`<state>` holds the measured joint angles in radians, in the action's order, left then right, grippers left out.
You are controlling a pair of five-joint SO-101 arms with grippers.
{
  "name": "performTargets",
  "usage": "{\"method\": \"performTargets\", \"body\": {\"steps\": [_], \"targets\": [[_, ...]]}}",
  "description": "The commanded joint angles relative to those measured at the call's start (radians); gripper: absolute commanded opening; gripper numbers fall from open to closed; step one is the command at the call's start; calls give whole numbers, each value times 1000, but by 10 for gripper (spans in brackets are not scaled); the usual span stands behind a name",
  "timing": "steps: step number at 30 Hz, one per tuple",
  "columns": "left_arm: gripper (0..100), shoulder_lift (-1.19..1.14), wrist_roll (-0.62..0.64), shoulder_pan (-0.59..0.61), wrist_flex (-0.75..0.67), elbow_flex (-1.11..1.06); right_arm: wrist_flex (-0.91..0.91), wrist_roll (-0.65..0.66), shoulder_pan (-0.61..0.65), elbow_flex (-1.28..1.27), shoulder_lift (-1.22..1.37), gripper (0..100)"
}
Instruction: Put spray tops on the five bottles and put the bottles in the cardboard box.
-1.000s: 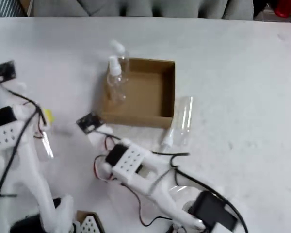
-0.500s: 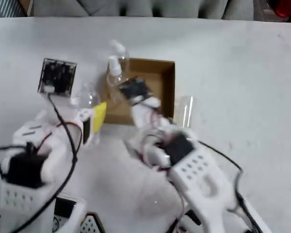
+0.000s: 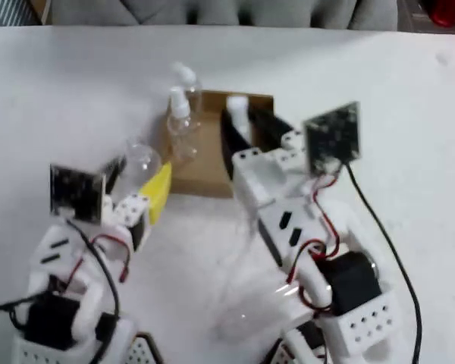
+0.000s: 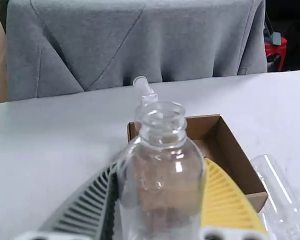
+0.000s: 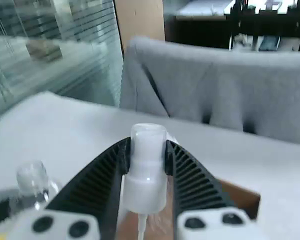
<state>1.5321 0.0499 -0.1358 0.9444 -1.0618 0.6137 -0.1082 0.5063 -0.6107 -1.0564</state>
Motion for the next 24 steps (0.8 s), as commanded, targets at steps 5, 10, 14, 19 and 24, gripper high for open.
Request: {"method": "performTargets", "body": {"steps": [5, 10, 14, 19, 24], "targets": [[23, 205, -2, -16, -155, -143, -361, -11, 74, 69, -2, 15], [23, 259, -2, -18, -233, -241, -545, -11, 134, 150, 27, 15], [23, 265, -2, -18, -239, -265, -604, -21, 199, 222, 54, 15], [22, 265, -6, -18, -216, -265, -627, -21, 288, 281, 124, 15], [22, 266, -8, -18, -186, -265, -619, -21, 283, 213, 120, 15]]}}
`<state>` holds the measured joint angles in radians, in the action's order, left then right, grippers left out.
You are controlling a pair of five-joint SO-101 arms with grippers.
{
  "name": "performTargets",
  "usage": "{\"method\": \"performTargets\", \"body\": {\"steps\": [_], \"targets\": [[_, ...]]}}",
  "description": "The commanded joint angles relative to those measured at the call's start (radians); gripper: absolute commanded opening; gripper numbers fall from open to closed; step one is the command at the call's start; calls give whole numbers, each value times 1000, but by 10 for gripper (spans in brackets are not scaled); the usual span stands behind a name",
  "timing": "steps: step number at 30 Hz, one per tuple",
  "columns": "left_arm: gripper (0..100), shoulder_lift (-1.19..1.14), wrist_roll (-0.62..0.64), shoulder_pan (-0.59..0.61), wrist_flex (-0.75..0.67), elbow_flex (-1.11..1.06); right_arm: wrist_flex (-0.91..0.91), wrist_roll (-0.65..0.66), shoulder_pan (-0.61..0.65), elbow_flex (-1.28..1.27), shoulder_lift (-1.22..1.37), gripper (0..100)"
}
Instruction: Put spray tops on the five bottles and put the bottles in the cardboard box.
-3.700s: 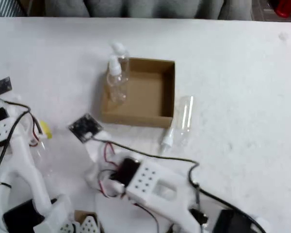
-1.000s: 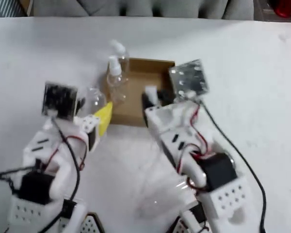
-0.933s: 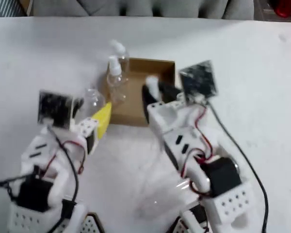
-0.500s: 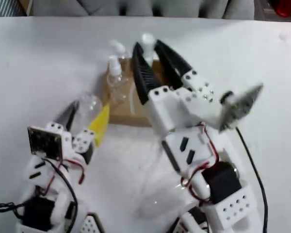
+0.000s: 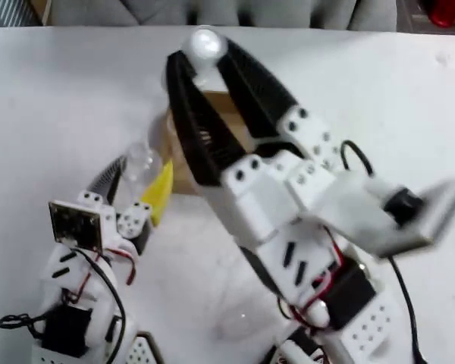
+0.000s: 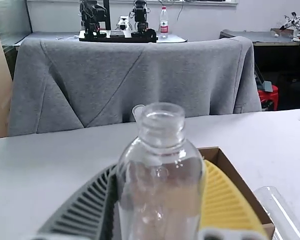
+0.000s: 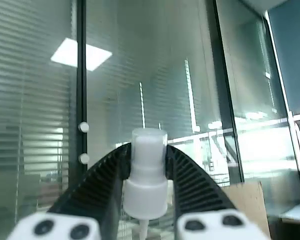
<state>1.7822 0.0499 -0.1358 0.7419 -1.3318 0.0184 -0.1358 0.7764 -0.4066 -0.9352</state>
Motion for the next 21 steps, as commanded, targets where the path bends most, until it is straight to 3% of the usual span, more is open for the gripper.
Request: {"method": "performTargets", "body": {"steps": [1, 13, 21], "targets": [[22, 16, -8, -18, 17, 5, -38, 6, 18, 8, -1, 15], [22, 16, -3, -18, 9, -17, -51, 6, 65, -34, 21, 15], [22, 18, -3, -18, 8, -15, -196, 6, 10, -41, 177, 15]]}}
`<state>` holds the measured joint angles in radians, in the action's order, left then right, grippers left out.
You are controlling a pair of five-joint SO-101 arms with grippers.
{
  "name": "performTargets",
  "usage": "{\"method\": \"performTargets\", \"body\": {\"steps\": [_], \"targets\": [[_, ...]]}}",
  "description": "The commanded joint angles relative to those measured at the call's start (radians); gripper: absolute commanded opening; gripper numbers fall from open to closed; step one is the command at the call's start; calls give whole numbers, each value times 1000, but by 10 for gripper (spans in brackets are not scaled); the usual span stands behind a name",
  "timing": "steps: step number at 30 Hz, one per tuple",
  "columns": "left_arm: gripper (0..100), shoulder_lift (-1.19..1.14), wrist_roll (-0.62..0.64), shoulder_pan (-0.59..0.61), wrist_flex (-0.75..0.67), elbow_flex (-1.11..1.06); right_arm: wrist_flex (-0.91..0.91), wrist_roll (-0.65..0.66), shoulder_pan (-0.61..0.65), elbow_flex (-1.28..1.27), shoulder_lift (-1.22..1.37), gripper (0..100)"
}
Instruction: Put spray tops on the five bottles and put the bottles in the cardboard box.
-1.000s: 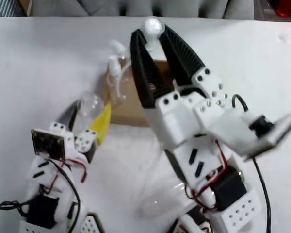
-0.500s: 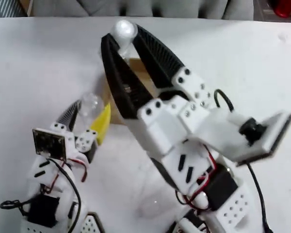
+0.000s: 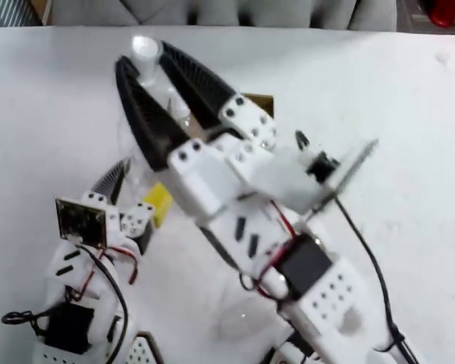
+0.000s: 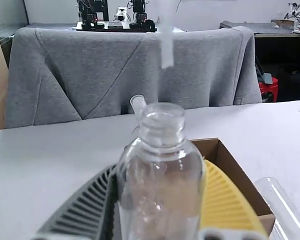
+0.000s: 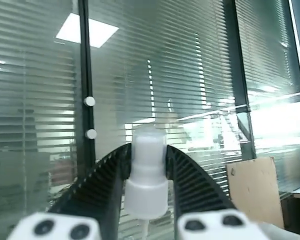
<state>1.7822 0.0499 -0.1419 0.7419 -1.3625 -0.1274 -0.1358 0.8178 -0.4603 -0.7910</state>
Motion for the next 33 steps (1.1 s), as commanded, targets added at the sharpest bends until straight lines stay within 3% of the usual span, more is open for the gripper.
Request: {"method": "performTargets", "body": {"steps": [1, 26, 33], "targets": [[22, 18, -3, -12, 8, 15, -56, 6, -42, 12, 45, 15], [22, 18, -3, -2, 8, 14, 44, 17, -76, 12, 81, 15], [22, 18, -3, -2, 8, 14, 160, 112, -39, 18, 79, 15]]}}
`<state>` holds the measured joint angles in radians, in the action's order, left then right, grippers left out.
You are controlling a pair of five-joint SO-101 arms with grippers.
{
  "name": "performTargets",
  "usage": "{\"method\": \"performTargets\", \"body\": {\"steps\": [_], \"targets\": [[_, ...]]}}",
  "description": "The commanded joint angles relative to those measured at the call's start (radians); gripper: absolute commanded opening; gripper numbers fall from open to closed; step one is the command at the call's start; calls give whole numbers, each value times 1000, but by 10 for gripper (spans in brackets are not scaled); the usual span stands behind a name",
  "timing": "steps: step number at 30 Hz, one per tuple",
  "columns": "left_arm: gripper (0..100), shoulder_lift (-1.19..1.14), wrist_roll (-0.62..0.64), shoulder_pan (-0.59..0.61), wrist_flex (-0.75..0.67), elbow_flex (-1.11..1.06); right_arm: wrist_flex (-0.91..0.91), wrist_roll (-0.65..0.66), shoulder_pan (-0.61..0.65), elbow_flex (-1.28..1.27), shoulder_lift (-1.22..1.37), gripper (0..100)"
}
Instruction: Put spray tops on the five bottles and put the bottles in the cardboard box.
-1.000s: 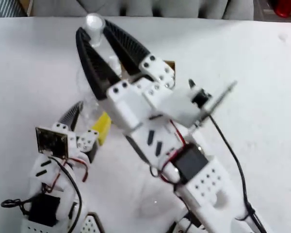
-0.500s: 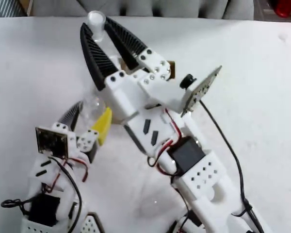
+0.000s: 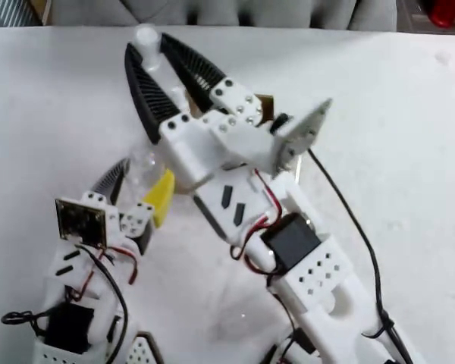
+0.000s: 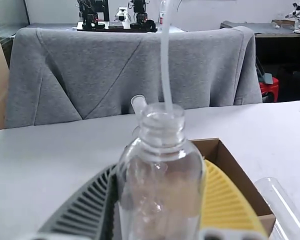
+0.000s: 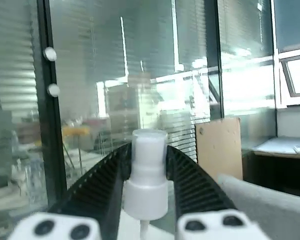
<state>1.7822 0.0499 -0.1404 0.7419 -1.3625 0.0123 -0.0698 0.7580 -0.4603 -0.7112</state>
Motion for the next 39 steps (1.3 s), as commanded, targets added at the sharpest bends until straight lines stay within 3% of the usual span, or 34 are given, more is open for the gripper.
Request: {"method": "performTargets", "body": {"steps": [1, 6, 24, 34, 39], "targets": [[22, 18, -3, -4, 8, 14, 21, 49, 22, 15, 1, 15], [22, 18, -3, -4, 8, 15, 41, 52, 41, 15, 1, 15], [22, 18, -3, -4, 8, 15, 595, 57, 88, 393, 236, 15], [22, 18, -3, -4, 8, 15, 805, 155, 93, 514, 280, 16], [22, 18, -3, -4, 8, 15, 869, 147, 94, 557, 303, 134]]}}
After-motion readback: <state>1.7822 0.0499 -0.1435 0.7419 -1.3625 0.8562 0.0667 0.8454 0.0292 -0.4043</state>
